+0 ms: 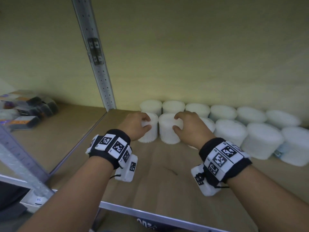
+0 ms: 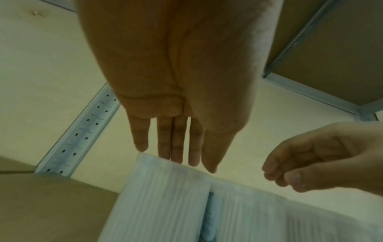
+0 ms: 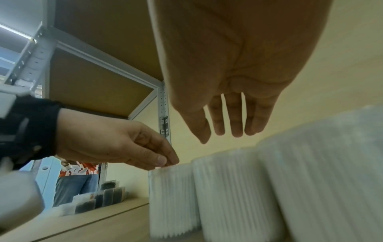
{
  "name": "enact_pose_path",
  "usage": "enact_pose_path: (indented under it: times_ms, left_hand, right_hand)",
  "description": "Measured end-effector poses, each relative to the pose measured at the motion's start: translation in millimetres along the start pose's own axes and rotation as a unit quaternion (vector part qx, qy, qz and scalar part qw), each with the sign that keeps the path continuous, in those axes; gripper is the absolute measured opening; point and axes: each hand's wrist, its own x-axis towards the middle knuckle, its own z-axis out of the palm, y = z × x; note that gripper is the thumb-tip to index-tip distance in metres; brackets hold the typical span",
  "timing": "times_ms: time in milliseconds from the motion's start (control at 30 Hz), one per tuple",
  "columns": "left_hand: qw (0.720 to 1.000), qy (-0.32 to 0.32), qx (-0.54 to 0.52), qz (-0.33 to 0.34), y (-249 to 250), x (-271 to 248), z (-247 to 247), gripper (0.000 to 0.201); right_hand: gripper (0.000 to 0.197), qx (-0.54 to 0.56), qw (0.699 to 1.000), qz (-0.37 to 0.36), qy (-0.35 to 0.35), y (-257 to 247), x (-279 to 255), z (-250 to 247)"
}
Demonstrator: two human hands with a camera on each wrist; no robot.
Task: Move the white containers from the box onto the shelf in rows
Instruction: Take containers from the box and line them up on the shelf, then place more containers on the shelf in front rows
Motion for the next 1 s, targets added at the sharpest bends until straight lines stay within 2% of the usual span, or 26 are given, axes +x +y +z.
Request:
enact_pose_path:
  times_ms: [133, 333, 633, 767, 1000]
  left_hand:
    - [0.999, 0.003, -0.002, 0.033, 28, 1, 3, 0.035]
    - [0.995, -0.005, -0.022, 0.094, 97, 9, 16, 0.038]
    - [0.985, -0.038, -0.049, 0.163, 193, 14, 42, 0.039]
    - [0.981, -0.066, -0.055, 0.174, 231, 16, 68, 0.044]
    - [0.982, -0.102, -0.021, 0.157, 282, 33, 113, 0.054]
  right_hand:
    - [0.037, -0.018, 0.999, 0.027, 0.029, 24, -11, -32]
    - [0.035, -0.054, 0.994, 0.086, 0.036, 74, -38, -97]
    - [0.029, -0.148, 0.969, 0.192, 0.039, 157, -101, -202]
    - [0.031, -0.142, 0.964, 0.224, 0.022, 181, -120, -215]
    - [0.037, -0.1, 0.96, 0.261, -0.008, 217, -122, -197]
